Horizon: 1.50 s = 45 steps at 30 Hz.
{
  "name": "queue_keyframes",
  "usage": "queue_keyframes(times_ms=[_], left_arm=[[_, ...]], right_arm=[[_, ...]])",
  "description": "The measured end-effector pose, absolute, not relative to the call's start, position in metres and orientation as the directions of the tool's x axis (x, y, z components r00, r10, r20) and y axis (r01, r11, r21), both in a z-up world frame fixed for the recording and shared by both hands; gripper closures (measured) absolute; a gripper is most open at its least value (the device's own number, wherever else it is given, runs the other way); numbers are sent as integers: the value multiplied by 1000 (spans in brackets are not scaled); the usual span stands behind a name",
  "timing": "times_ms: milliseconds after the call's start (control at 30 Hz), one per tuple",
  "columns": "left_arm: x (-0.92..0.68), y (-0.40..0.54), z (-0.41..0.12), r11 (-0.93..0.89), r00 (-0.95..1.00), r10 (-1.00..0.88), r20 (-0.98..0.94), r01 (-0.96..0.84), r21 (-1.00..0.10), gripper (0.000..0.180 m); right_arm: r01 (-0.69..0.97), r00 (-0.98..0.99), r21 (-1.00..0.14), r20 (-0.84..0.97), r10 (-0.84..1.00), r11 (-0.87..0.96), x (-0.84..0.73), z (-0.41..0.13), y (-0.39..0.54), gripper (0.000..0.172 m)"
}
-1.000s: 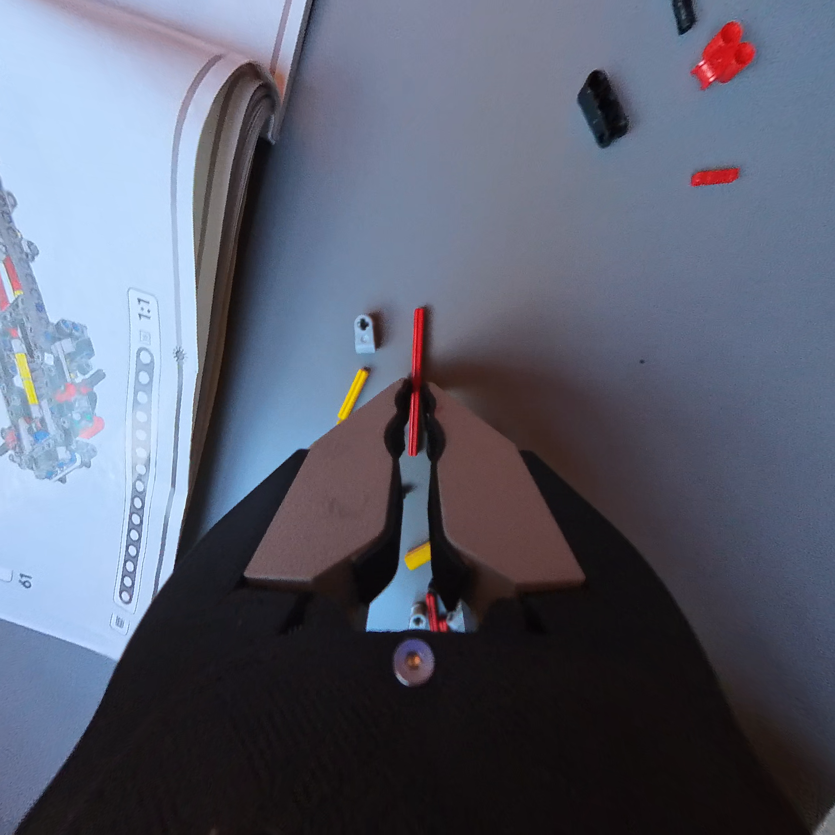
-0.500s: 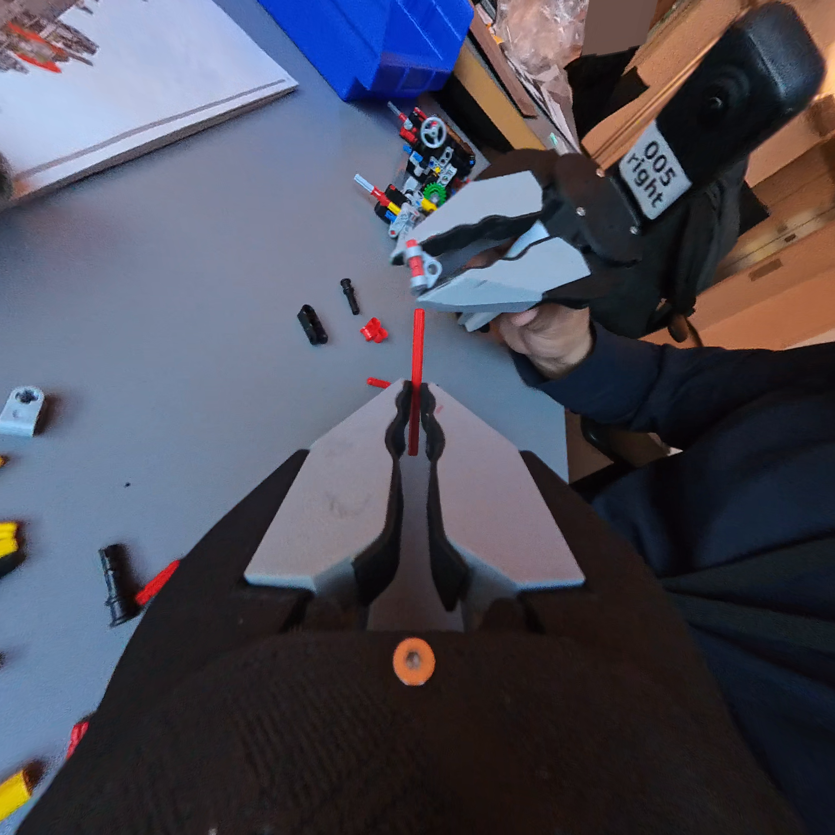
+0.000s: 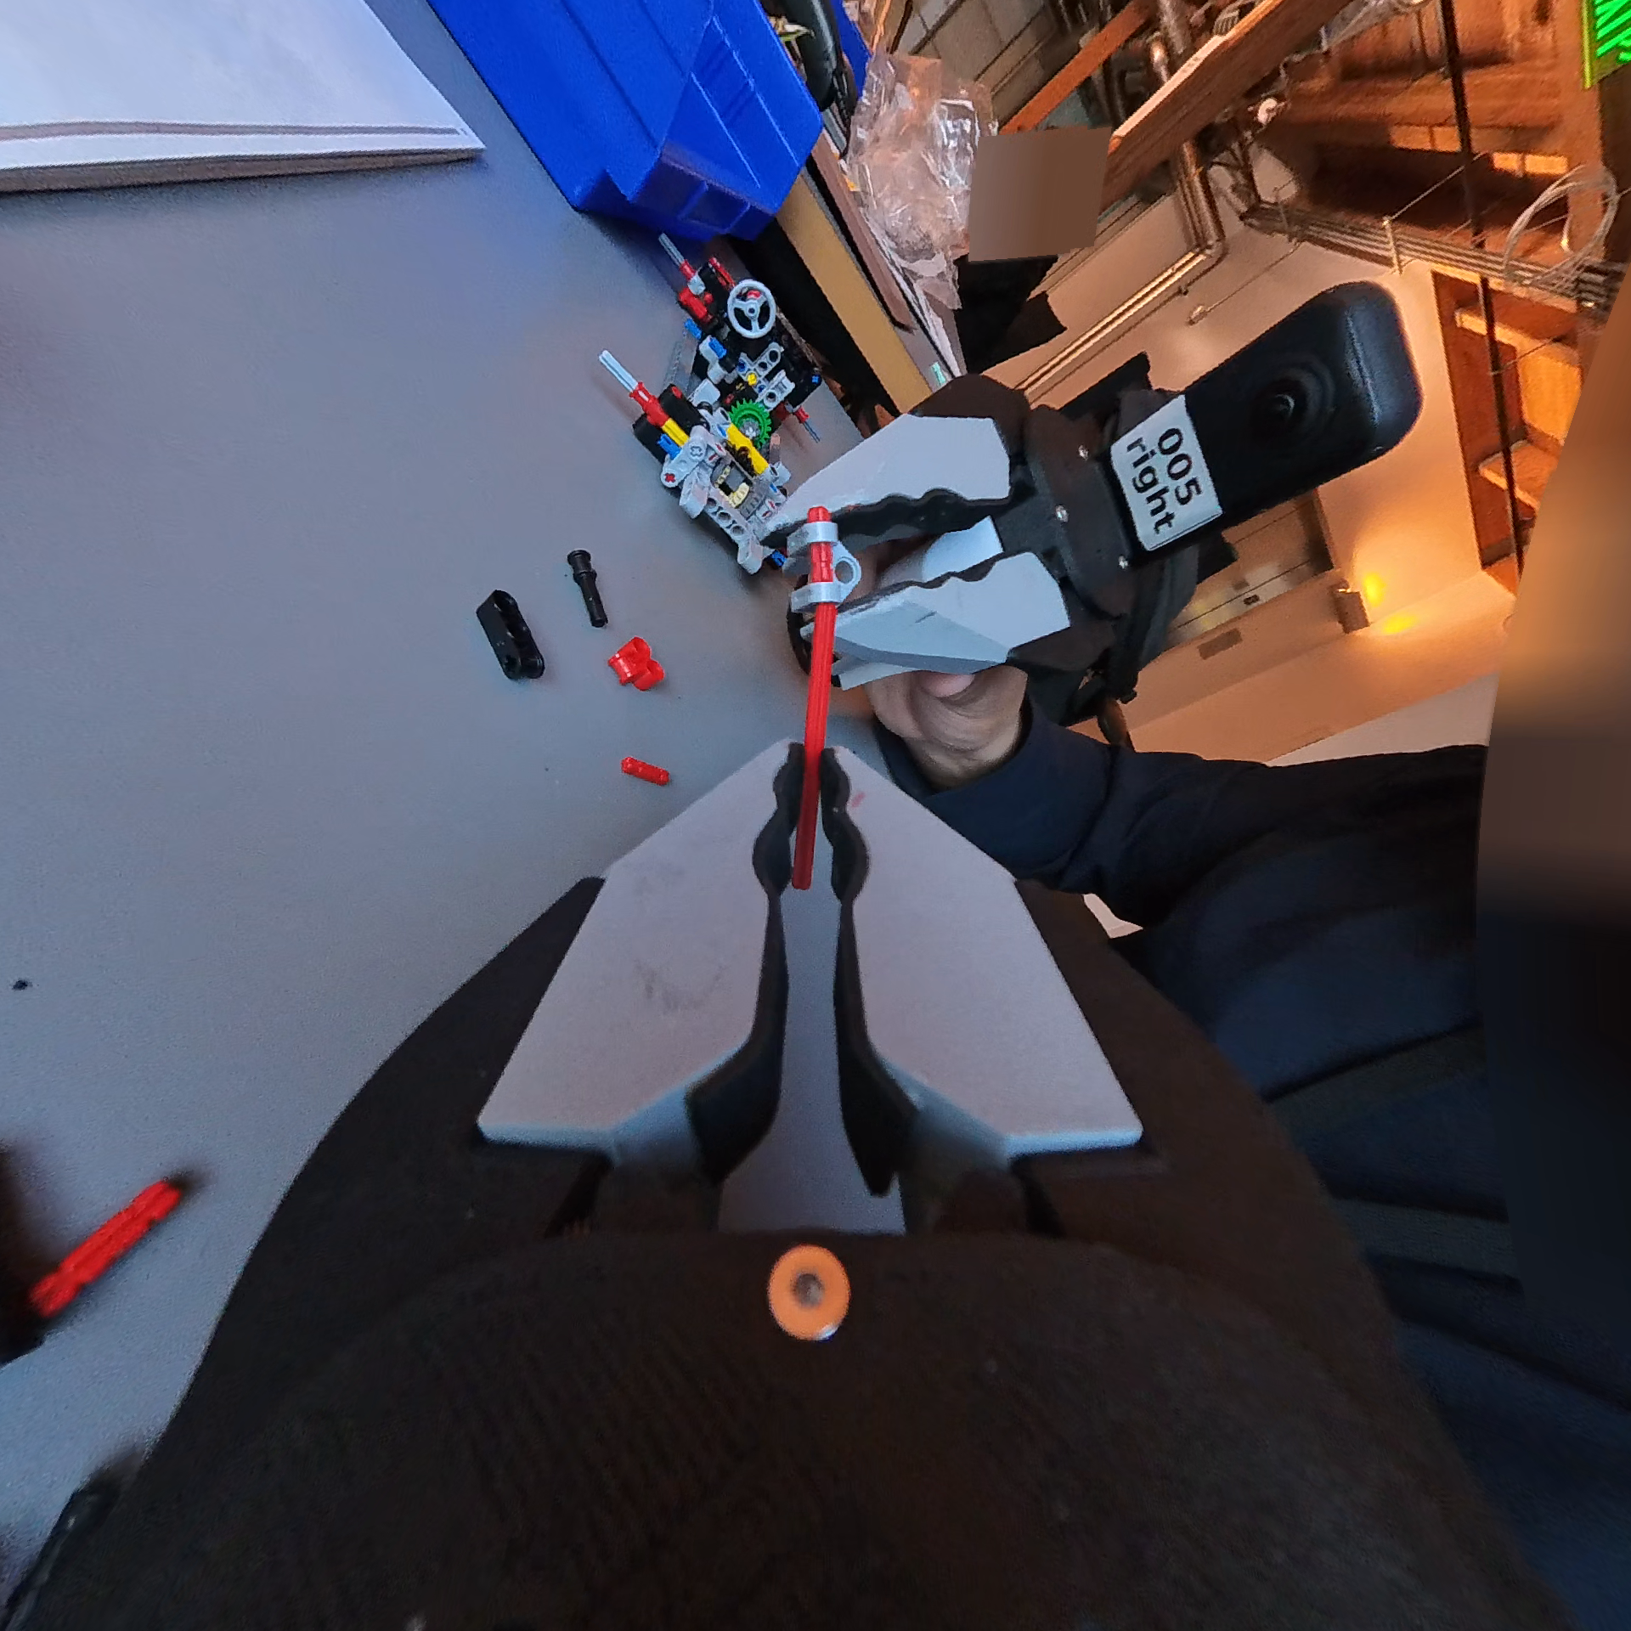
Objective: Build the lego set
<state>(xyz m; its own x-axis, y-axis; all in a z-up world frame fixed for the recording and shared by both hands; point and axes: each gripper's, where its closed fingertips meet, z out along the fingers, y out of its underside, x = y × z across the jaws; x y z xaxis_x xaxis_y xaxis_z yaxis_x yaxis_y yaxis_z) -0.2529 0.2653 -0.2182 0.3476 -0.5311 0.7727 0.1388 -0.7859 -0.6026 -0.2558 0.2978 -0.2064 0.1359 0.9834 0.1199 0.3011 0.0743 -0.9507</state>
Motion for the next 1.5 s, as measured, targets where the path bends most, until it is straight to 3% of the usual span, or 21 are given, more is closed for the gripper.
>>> queue_keyframes(times_ms=[500, 933, 1367, 1500], left_arm=[[-251, 260, -226, -814, 305, -516, 800, 117, -569, 179], [-248, 256, -238, -789, 376, -542, 752, 82, -609, 180], [-247, 251, -247, -825, 371, -511, 776, 40, -563, 180], [-248, 252, -248, -799, 421, -533, 734, 33, -600, 180]], right_arm=[[350, 37, -834, 467, 884, 426, -251, -209, 291, 157], [353, -42, -921, 160, 986, 164, -255, -225, 285, 157], [440, -89, -781, 453, 887, 443, -250, -236, 285, 157], [449, -101, -872, 168, 981, 195, -249, -242, 283, 157]])
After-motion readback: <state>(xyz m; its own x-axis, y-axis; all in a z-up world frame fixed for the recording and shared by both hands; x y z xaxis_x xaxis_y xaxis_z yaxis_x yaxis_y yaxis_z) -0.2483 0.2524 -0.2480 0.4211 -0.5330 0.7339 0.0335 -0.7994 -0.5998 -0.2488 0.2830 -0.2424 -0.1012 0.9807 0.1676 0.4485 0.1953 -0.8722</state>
